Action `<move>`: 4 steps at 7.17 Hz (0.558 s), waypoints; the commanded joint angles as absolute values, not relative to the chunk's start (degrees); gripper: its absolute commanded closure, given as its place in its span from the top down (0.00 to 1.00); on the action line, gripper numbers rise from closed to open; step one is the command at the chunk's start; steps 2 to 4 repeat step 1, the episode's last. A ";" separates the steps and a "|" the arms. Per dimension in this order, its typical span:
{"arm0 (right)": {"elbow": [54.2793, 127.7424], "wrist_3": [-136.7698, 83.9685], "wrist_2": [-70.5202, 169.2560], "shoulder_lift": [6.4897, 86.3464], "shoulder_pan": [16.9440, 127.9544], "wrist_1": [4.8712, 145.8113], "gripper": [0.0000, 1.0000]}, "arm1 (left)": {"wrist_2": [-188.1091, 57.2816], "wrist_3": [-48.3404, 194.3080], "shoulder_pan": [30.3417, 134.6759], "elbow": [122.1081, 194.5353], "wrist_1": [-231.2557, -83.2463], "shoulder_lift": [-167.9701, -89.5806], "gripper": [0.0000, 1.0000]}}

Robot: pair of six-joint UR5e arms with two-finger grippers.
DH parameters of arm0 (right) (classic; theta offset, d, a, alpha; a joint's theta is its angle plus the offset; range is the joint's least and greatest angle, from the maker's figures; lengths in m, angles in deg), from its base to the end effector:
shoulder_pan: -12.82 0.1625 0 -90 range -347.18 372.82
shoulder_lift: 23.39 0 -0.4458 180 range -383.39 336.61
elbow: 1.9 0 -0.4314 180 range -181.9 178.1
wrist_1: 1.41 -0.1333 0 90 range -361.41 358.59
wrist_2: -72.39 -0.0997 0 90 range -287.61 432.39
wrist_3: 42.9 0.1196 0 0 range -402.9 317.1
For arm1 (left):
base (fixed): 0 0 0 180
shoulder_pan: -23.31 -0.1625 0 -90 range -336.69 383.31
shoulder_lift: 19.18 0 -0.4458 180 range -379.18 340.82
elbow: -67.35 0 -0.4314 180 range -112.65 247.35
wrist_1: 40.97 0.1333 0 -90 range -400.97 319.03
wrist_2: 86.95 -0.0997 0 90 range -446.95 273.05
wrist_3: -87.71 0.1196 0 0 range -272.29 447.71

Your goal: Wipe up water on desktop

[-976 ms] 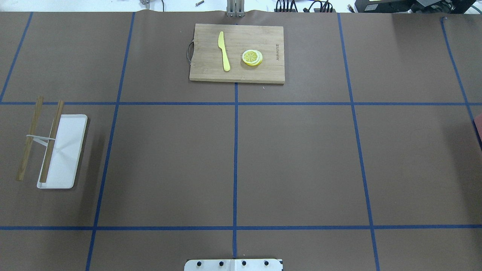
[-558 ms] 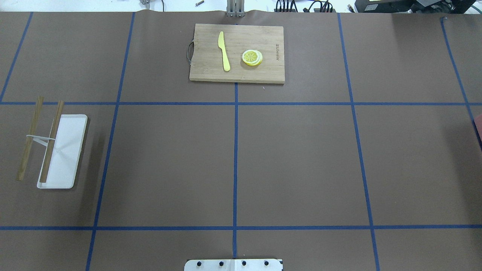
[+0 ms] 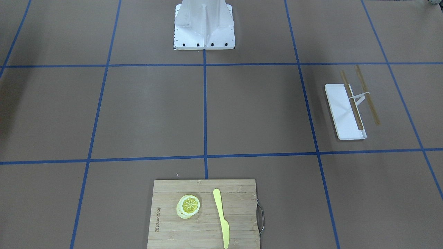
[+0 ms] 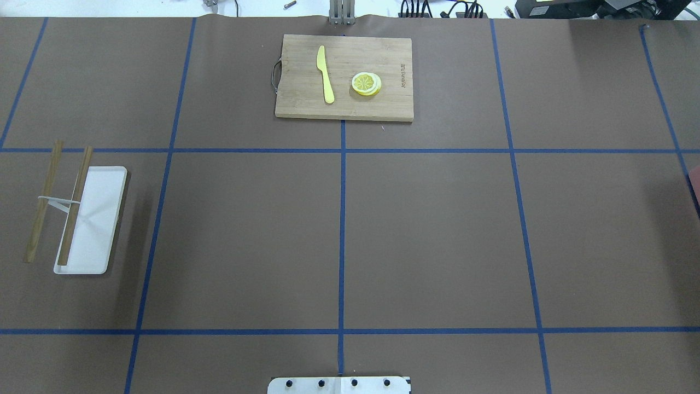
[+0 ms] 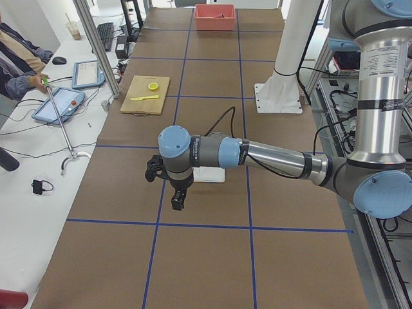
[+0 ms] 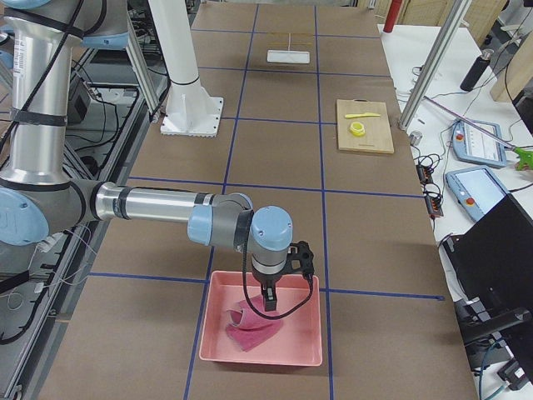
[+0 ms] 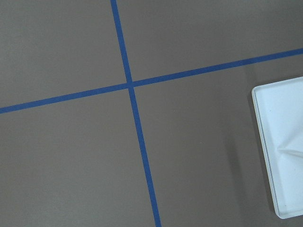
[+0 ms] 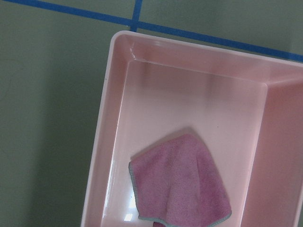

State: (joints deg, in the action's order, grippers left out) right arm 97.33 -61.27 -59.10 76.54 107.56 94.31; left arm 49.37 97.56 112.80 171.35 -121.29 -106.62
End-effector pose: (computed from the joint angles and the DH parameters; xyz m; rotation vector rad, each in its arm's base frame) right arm 0.0905 -0.4376 0.7071 0.0400 -0.7312 -0.1866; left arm -0.0423 -0.5055 0.6018 0.0949 0.8045 0.1833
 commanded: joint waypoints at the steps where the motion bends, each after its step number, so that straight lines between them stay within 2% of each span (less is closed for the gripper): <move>1: 97.33 -61.27 -59.18 76.54 107.56 94.31 1.00 | 49.37 97.65 112.79 171.15 -121.30 -106.54 0.98; 4: 97.33 -61.27 -59.18 76.54 107.56 94.31 1.00 | 49.37 97.65 112.79 171.15 -121.30 -106.54 0.98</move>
